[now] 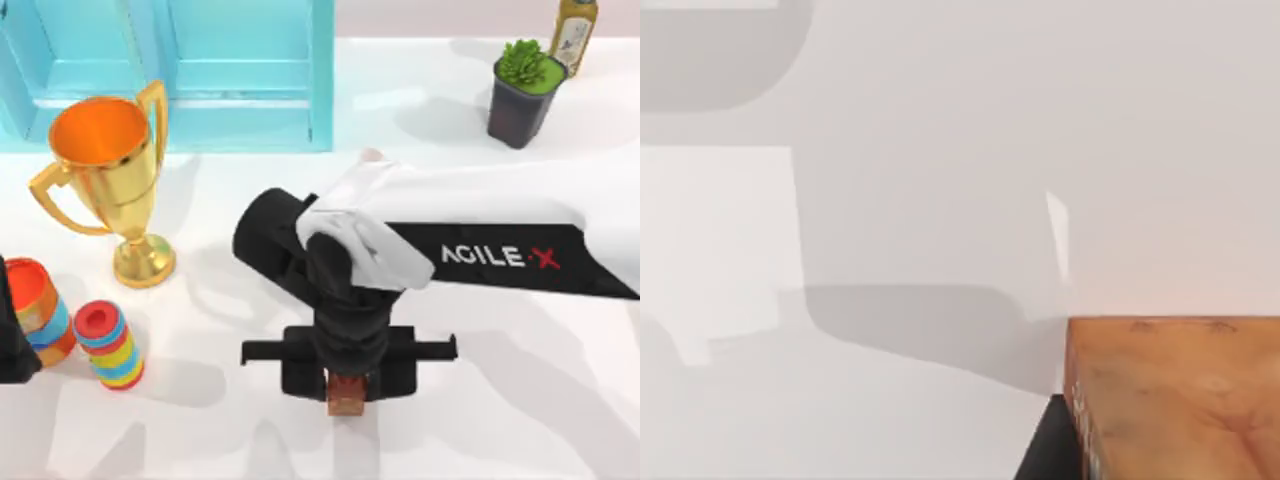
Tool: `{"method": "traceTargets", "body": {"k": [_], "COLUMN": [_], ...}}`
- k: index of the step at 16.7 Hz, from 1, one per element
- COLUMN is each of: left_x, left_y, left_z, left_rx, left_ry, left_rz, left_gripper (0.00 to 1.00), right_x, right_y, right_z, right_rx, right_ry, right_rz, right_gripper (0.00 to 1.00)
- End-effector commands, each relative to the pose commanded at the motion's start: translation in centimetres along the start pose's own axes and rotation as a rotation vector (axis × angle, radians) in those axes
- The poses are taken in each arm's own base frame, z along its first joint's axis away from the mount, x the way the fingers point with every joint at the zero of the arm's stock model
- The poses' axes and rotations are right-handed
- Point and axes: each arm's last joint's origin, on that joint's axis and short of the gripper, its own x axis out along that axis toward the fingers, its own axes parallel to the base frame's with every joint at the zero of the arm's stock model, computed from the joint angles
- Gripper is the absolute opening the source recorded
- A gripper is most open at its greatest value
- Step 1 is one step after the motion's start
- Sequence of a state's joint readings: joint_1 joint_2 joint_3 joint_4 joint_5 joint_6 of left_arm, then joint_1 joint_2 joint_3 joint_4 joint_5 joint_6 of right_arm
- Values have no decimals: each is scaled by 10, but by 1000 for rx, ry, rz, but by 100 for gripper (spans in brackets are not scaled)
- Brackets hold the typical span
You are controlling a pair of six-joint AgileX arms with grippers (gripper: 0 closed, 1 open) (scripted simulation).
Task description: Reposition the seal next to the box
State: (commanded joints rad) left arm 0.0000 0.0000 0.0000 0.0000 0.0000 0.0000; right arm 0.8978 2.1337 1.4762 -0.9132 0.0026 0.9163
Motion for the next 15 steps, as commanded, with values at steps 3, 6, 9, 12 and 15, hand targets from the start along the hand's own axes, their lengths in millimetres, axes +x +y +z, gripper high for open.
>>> {"method": "traceTargets", "body": {"k": [3,6,9,12,15], "left_x": [0,0,0,0,0], "left_y": [0,0,0,0,0], "left_z": [0,0,0,0,0], "left_rx": [0,0,0,0,0], "left_ry": [0,0,0,0,0], "left_rz": [0,0,0,0,0], "left_gripper": [100,100,100,100,100], "right_x": [0,0,-1,-16,-31], "right_y": [0,0,0,0,0], "right_z": [0,0,1,1,1], "right_rx": [0,0,3,3,4], "right_ry": [0,0,-1,2,3], "right_rz": [0,0,1,-4,-5], "right_gripper": [0,0,0,0,0]}}
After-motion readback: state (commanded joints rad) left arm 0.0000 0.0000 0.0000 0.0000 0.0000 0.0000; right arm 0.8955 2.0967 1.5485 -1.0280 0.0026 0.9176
